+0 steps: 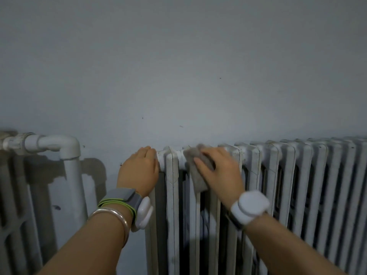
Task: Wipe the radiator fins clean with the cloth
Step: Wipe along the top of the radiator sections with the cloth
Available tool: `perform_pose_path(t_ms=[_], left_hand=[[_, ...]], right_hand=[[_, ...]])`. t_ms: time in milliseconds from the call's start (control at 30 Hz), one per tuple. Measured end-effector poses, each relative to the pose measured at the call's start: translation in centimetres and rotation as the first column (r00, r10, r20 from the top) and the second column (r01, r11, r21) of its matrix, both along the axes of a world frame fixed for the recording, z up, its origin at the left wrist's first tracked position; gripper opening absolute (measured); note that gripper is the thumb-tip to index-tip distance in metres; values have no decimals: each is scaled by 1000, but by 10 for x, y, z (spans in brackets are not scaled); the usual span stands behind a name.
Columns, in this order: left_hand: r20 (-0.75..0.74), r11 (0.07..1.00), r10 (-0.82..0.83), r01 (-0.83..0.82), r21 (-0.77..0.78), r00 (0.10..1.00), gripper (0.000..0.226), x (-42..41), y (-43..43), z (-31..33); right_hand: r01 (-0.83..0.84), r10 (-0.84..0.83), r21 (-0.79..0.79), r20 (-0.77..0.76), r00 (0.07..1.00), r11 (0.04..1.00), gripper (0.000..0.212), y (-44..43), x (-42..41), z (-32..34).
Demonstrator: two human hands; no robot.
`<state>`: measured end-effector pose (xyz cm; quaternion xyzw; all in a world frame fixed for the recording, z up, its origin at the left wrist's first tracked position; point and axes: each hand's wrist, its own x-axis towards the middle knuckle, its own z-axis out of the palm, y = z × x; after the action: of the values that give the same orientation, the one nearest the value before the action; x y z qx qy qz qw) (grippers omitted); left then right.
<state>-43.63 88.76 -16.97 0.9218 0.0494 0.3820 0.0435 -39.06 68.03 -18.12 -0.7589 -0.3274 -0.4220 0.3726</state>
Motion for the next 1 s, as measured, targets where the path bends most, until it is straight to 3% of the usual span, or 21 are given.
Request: perform_pose_path(t_ms=[133,200,300,400,500,767,1000], left_hand=[[10,1000,5,-5,3,1000,38,0,2,-1],[10,1000,4,-4,-9,1000,42,0,1,-1],[0,1000,-10,10,-20,1000,30,0,0,0],[11,1000,-16,17,-13,1000,23,0,1,1],[10,1000,-13,13,24,1000,26,0,3,0],[23,997,20,-21,80,1000,26,-1,3,1],[11,993,37,-38,110,999,27,-2,3,3]], right_hand=[[10,-7,47,-69,998,999,28,21,29,56],[54,-61,-50,-142,988,997,30,32,44,72],[81,-130,-218,-223,966,973,33,43,60,81],[68,-226,-431,-326,918,900,38,55,74,76],[24,-276,-504,-431,859,863,43,62,78,75],[80,-320,-558,-348,881,826,31,58,63,78],[155,-302,-458,-266,916,875,27,55,51,62]])
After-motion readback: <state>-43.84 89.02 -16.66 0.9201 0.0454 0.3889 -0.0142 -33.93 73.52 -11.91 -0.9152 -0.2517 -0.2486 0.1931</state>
